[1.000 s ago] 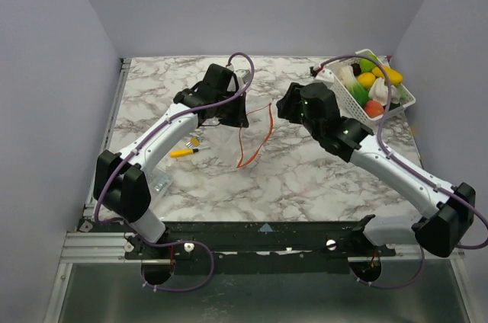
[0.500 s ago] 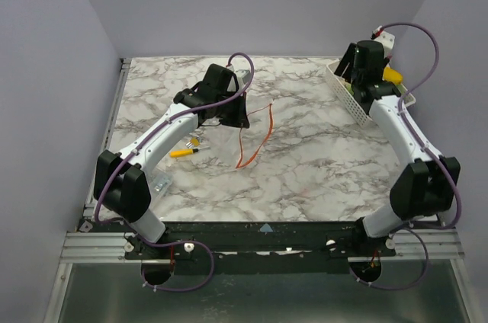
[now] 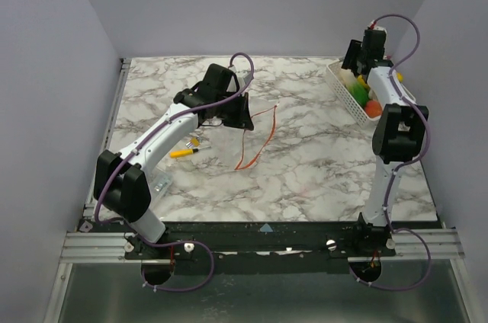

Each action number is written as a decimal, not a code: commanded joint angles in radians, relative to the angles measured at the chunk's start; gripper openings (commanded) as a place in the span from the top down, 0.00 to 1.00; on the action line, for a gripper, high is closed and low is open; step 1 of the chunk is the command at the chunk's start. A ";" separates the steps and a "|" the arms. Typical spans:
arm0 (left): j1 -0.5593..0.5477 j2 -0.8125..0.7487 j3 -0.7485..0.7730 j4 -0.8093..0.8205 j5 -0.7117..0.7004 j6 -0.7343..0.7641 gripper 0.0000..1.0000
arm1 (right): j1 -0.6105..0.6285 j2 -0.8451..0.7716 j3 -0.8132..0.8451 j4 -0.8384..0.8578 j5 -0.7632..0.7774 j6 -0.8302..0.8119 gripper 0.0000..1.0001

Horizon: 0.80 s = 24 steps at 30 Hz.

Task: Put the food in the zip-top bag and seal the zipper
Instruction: Pick up the fake vegetable from the bin.

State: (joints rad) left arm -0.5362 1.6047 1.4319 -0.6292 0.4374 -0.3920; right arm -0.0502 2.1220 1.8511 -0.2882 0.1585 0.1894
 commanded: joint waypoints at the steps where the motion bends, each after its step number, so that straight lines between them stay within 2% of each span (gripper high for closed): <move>1: -0.002 0.016 0.004 0.014 0.047 -0.010 1.00 | -0.008 0.133 0.113 -0.063 -0.066 -0.075 0.31; 6: -0.011 0.037 0.009 0.011 0.055 -0.004 1.00 | -0.016 0.238 0.188 -0.074 -0.076 -0.108 0.31; 13: -0.015 0.071 0.012 0.013 0.068 0.001 1.00 | -0.016 0.357 0.294 -0.123 -0.004 -0.146 0.32; 19: -0.016 0.089 0.028 -0.007 0.046 0.019 1.00 | -0.017 0.366 0.269 -0.084 0.025 -0.233 0.32; 24: -0.016 0.100 0.032 -0.011 0.038 0.025 1.00 | -0.016 0.395 0.282 -0.085 -0.014 -0.261 0.34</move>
State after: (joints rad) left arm -0.5468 1.6947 1.4326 -0.6308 0.4728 -0.3847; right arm -0.0654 2.4592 2.1189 -0.3496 0.1478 -0.0116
